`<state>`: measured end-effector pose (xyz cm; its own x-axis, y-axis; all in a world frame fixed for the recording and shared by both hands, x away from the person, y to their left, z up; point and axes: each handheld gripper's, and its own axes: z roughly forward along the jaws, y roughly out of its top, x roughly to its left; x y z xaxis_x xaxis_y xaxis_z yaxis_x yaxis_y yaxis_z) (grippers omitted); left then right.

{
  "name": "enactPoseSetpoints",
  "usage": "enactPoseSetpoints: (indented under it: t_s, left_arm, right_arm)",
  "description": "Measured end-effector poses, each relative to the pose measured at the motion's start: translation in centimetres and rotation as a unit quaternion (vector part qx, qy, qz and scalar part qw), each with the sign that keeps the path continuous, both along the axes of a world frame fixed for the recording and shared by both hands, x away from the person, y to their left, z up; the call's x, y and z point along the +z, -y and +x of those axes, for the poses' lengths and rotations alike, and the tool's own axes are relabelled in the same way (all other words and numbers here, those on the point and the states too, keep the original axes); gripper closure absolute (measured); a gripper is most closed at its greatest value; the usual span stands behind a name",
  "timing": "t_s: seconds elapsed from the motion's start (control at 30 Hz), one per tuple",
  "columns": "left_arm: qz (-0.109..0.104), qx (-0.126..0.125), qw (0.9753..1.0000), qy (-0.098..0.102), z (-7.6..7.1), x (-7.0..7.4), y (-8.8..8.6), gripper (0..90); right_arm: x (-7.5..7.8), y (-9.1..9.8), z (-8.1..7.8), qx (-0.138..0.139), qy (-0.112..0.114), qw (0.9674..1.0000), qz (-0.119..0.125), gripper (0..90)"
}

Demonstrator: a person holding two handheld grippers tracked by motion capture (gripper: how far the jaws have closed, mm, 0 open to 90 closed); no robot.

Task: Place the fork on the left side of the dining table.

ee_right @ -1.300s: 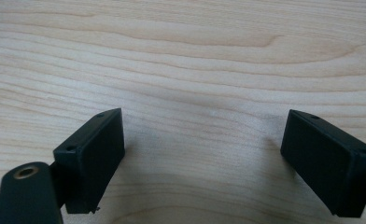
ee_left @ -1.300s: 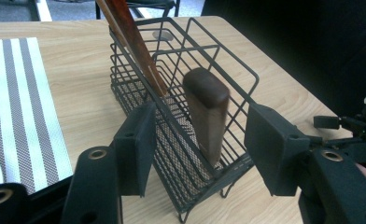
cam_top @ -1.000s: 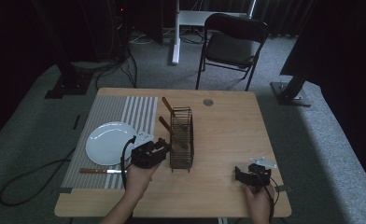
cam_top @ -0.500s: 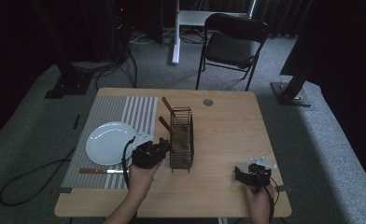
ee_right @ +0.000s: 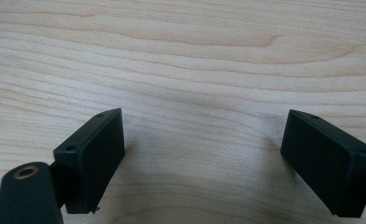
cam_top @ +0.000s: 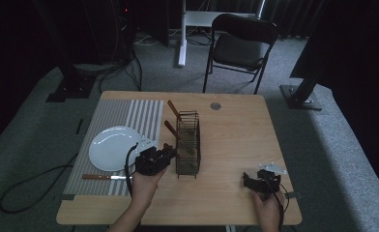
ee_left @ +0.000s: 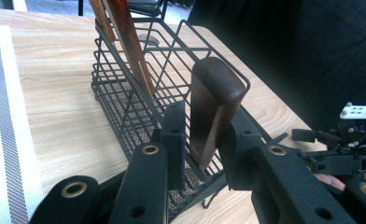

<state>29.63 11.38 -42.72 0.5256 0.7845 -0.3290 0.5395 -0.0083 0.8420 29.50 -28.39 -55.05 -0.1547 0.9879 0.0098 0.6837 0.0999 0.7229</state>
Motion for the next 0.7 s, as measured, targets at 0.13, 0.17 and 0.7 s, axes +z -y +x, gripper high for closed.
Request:
enactPoseSetpoints:
  t_s: [0.13, 0.17, 0.7]
  left_arm:
    - [-0.001, 0.012, 0.9999, 0.009, -0.3, 0.1, 0.0, 76.1]
    - [0.002, 0.015, 0.9998, 0.015, -0.4, 0.2, 0.1, 76.6]
    - [0.009, 0.032, 0.9970, 0.070, -1.6, 4.0, -1.4, 77.2]
  right_arm:
    - [0.0, 0.0, 0.0, 0.000, 0.000, 1.0000, 0.000, 13.1]
    - [0.0, 0.0, 0.0, 0.000, 0.000, 1.0000, 0.000, 13.1]
    - [0.0, 0.0, 0.0, 0.000, 0.000, 1.0000, 0.000, 13.1]
